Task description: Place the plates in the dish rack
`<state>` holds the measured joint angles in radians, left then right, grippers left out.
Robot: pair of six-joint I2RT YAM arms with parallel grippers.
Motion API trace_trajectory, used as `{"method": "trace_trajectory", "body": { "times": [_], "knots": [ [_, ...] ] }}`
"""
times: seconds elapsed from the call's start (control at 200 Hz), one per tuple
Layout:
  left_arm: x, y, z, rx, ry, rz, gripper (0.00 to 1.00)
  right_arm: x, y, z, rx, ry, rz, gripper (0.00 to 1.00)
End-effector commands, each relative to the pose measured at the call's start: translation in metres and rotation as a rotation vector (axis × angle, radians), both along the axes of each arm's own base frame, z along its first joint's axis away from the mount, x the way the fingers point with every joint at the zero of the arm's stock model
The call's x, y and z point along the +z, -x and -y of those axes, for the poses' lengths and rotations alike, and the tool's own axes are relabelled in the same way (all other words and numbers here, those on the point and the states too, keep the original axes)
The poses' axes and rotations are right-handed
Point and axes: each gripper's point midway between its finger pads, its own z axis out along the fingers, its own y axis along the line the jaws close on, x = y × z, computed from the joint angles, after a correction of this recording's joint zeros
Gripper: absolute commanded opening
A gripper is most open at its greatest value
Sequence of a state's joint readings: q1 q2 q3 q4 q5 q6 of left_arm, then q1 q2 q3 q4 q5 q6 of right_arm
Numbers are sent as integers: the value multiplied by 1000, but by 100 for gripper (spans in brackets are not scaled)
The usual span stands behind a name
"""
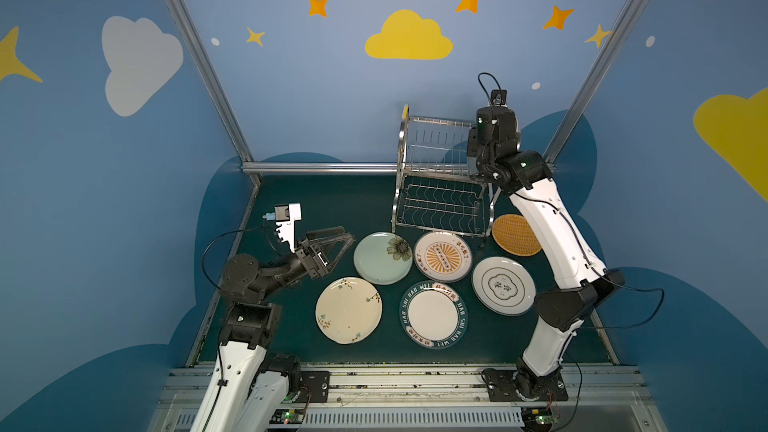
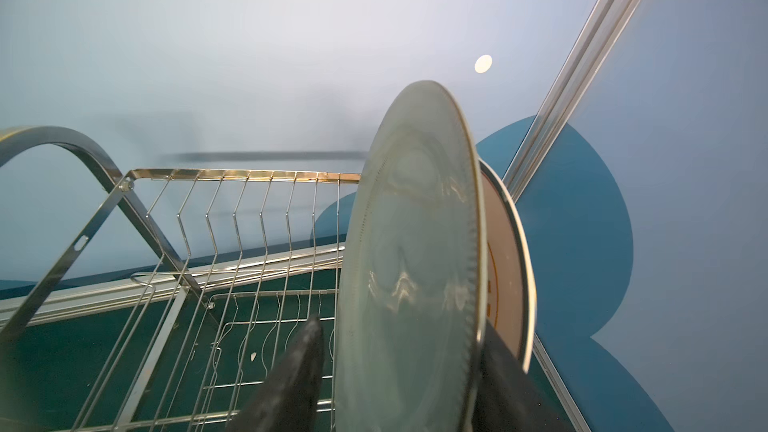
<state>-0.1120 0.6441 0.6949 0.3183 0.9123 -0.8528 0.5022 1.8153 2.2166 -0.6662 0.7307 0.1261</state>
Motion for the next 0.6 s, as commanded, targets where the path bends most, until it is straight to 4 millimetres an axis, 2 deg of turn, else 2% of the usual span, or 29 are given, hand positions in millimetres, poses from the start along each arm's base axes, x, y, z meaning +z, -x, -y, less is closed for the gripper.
{"method": "trace_trajectory", "body": {
  "times": [0.0,0.245,0.431,0.591],
  "knots": [
    [4,6,0,-13,-2,36,100,26,9,-1,55,-29,63,55],
    [3,4,0,-8,-5,30,100,38,18,-4,99,-46,80,73],
    [1,2,-1,-3,-6,24,100,47,30,-5,129,-61,91,80],
    [0,0,-1,0,-7,15,100,56,47,-14,199,-77,93,85]
  ]
}}
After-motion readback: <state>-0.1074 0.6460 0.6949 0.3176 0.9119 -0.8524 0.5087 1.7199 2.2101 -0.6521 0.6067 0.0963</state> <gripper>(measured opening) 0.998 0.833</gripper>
